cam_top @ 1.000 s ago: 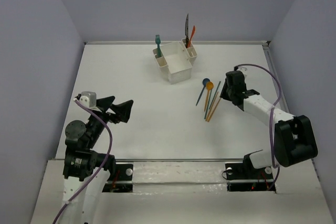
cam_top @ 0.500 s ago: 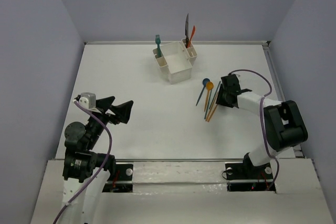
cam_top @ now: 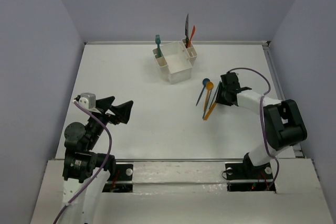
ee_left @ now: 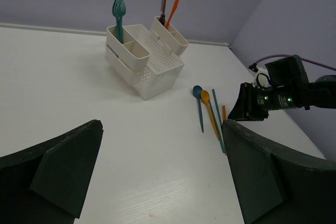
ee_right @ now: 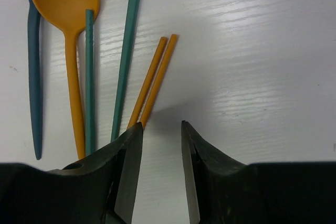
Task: Sort the eating utensils into containers
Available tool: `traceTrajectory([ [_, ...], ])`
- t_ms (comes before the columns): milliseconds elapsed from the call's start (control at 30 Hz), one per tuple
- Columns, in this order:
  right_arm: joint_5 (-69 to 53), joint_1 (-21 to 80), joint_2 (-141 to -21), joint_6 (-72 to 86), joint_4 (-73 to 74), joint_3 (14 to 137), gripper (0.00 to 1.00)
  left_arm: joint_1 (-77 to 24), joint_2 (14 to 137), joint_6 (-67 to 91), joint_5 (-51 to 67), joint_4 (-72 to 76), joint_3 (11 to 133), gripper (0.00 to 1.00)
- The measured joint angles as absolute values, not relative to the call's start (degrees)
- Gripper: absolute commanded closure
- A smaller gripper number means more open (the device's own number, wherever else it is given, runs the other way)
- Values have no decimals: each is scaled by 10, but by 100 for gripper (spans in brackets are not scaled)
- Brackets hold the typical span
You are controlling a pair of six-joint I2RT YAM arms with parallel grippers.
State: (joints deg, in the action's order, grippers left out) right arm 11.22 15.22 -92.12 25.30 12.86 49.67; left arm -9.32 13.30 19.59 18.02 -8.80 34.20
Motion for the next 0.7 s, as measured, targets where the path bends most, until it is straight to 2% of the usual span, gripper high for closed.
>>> traceTrajectory([
  [333, 109, 152, -870, 243, 145, 497, 55, -93, 133, 196, 180, -88, 342, 1],
  [433, 100, 152, -879, 242, 143, 497, 63, -93, 133, 196, 180, -88, 342, 1],
  [700, 62, 160, -884, 236, 117, 509, 70, -93, 133, 196, 180, -88, 342, 1],
])
